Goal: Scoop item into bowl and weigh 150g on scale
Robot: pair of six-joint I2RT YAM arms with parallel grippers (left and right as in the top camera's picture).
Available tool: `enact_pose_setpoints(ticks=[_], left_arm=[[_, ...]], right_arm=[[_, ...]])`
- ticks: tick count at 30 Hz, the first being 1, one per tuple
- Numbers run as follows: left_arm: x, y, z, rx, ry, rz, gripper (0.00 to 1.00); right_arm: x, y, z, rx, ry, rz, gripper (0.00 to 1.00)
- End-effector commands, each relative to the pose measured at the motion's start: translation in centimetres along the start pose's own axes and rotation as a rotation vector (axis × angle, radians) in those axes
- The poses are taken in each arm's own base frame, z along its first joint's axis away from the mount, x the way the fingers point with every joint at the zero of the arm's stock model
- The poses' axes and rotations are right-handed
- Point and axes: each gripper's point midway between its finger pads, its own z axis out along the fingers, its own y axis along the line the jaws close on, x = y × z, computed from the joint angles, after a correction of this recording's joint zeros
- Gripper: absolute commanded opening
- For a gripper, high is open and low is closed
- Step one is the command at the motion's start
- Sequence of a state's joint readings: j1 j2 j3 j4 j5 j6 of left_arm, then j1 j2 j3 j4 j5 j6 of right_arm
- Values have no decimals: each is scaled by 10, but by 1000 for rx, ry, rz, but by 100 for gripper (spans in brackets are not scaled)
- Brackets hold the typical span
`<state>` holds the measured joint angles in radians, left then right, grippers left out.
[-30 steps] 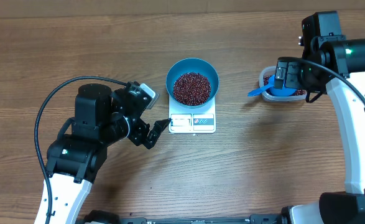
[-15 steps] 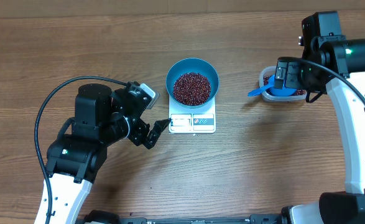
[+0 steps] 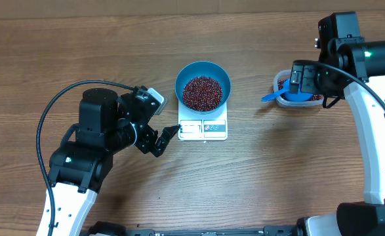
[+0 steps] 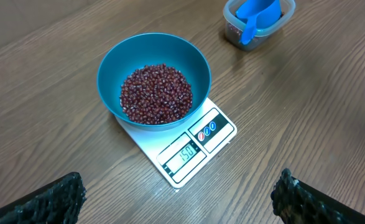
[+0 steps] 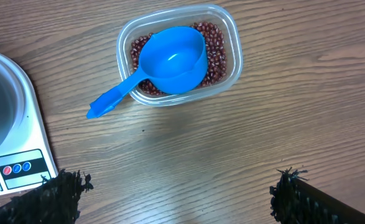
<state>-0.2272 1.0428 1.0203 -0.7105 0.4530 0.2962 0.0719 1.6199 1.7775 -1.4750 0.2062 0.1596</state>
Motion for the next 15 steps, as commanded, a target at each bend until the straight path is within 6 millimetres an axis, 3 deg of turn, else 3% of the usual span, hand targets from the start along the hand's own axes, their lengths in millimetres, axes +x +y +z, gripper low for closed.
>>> enact_pose_setpoints(ticks=[1, 15], left_arm=[[-11, 0, -4, 4, -27, 31, 99], [-16, -4, -16, -8, -63, 50, 100]], right_arm=[[-4, -1, -6, -6, -23, -3, 100], [-4, -1, -6, -6, -23, -3, 100]])
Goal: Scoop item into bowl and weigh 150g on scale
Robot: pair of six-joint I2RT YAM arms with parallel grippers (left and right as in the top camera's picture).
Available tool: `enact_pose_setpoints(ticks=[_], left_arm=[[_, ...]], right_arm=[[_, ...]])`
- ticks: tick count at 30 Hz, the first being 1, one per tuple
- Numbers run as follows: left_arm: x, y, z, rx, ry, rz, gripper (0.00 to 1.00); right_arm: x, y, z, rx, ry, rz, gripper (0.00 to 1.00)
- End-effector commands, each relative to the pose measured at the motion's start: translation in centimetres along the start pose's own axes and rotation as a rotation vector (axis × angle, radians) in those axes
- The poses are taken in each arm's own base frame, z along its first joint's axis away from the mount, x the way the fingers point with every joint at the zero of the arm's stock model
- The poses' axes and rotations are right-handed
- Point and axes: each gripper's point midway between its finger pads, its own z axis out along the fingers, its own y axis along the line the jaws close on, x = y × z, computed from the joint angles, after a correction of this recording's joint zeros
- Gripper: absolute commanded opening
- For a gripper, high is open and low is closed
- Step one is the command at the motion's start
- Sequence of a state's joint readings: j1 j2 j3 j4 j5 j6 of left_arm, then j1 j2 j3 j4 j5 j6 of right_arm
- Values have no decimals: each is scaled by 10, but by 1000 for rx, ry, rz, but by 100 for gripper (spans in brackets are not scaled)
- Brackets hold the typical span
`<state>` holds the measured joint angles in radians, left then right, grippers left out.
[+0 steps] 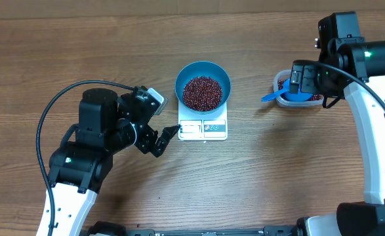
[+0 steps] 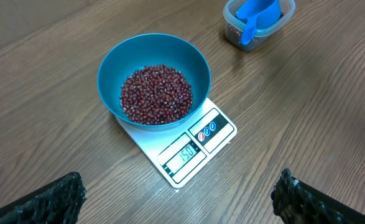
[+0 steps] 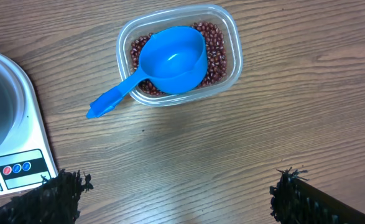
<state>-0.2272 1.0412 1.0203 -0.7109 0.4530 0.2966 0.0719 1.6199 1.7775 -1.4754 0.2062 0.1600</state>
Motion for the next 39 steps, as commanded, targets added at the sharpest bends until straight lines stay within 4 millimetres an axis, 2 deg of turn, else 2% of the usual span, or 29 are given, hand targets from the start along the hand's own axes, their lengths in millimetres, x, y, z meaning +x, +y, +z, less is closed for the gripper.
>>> enact_pose_setpoints(ticks=[1, 4, 7, 14, 19, 23, 27, 30, 39], left_arm=[[-17, -5, -18, -10, -69, 53, 100], [-12, -9, -24, -12, -55, 46, 100], [3, -9, -29, -37, -13, 30, 99], [32, -8, -25, -69, 25, 17, 100], [44, -10, -23, -91, -24, 41, 100], [52, -10, -31, -158, -130, 91, 99], [53, -11, -40, -214, -226, 133, 99], [47, -9, -53, -296, -367, 188, 100], [38, 2, -63, -435, -625, 268, 100]], right_arm=[[-4, -1, -6, -6, -24, -3, 100], [-4, -1, -6, -6, -24, -3, 100], [-4, -1, -6, -6, -24, -3, 100], [-4, -1, -6, -6, -24, -3, 100], [-4, -1, -6, -6, -24, -3, 100], [-4, -1, -6, -6, -24, -3, 100], [-4, -1, -6, -6, -24, -3, 100], [-4, -1, -6, -6, -24, -3, 100], [-4, -1, -6, -6, -24, -3, 100]])
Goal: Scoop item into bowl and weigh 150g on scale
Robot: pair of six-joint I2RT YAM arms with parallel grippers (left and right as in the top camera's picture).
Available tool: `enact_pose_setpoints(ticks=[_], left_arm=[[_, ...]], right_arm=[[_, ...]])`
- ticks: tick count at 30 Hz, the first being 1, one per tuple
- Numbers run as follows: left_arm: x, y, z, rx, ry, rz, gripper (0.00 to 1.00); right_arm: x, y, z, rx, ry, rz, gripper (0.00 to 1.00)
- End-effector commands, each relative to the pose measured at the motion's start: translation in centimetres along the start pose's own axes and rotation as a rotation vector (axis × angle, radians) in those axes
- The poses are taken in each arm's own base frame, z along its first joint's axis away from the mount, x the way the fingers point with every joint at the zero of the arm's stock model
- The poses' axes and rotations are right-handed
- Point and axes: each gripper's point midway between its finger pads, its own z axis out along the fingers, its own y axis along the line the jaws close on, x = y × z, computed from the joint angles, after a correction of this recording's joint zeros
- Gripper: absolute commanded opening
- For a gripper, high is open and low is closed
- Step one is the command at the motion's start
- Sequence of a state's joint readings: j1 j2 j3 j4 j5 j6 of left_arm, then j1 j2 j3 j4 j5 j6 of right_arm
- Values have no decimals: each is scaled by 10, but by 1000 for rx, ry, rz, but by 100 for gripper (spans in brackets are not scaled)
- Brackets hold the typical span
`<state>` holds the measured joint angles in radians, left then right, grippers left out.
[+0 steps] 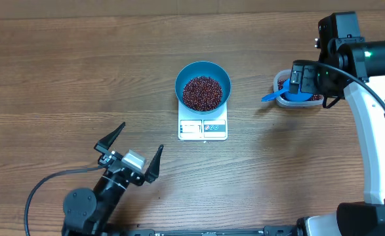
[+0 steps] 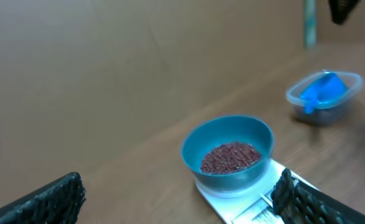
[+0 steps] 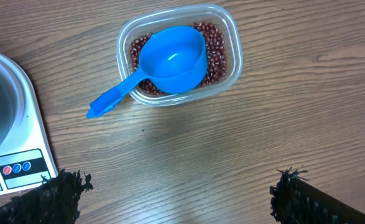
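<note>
A blue bowl [image 1: 223, 78] of red beans [image 1: 201, 92] stands on the white scale [image 1: 202, 130] at mid table. In the left wrist view the bowl [image 2: 257, 135] and scale are blurred and the display cannot be read. The blue scoop [image 3: 170, 59] lies in the clear bean container [image 3: 233, 43] at the right, its handle over the rim. My left gripper [image 1: 134, 149] is open and holds nothing, low near the front edge, well left of the scale. My right gripper [image 3: 179, 202] is open and holds nothing, above the wood just beside the container.
The right arm's body [image 1: 310, 77] covers part of the container in the overhead view. A black cable [image 1: 48, 180] loops beside the left arm at the front left. Bare wooden table [image 1: 81, 72] surrounds the scale.
My left arm has gone from beside the scale's front left corner to the table's front edge, gripper still open. The right arm, scoop, bowl and scale have not moved.
At both earlier moments my left gripper stood open next to the scale, whose display read 150, while the scoop lay in the container under my open right gripper. Now the left arm is back at the front edge and all else stands as before.
</note>
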<state>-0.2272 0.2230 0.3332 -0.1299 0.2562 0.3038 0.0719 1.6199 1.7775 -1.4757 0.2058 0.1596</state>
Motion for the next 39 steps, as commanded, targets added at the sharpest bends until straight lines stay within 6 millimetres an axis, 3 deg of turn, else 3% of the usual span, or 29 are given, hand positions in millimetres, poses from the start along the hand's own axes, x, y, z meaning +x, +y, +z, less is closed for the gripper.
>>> enact_pose_setpoints(ticks=[1, 9, 21, 39], left_arm=[[2, 7, 0, -66, -71, 32, 100], [-16, 14, -17, -167, -311, 98, 100], [7, 19, -13, -211, -288, 98, 100], [102, 6, -1, -156, 99, 0, 100]], right_arm=[[-4, -1, -6, -6, -24, -3, 100], [-4, -1, -6, -6, -24, -3, 100], [-4, -1, -6, -6, -24, -3, 100], [-4, -1, -6, -6, -24, -3, 100]])
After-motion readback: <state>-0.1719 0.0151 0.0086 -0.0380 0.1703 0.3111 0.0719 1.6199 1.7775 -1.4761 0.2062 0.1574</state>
